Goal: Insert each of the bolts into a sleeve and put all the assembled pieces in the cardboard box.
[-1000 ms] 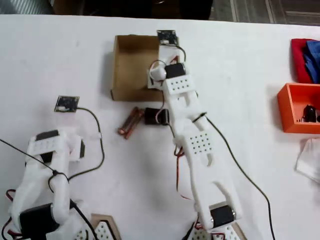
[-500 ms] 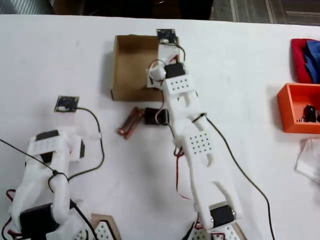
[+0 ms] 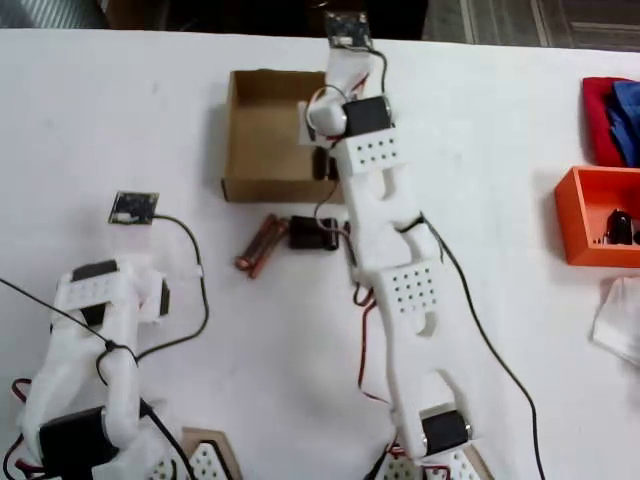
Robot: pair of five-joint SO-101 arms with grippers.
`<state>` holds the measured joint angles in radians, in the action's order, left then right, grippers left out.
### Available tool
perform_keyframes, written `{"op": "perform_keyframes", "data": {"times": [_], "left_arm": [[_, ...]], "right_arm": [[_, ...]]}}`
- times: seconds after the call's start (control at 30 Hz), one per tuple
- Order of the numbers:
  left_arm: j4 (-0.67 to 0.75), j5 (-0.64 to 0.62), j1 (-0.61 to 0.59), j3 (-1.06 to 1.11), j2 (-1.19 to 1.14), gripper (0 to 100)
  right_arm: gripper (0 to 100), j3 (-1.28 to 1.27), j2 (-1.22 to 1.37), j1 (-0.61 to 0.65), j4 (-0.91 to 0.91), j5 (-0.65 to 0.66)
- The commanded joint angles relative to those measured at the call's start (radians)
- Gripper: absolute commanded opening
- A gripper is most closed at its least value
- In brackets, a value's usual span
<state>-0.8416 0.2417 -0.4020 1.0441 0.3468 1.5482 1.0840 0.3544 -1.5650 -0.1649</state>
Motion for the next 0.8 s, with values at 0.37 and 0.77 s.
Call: {"op": "perform_keyframes", "data": {"times": [0.37, 0.77], "left_arm": [[0.014, -0.006, -0.009, -0.005, 0.003, 8], [0.009, -0.006, -0.012, -0.010, 0.009, 8]], "right_arm": [[10.4, 0.014, -0.283, 0.056, -0.206, 0.018], [7.0, -1.106, -0.918, 0.071, -0.136, 0.196]]}}
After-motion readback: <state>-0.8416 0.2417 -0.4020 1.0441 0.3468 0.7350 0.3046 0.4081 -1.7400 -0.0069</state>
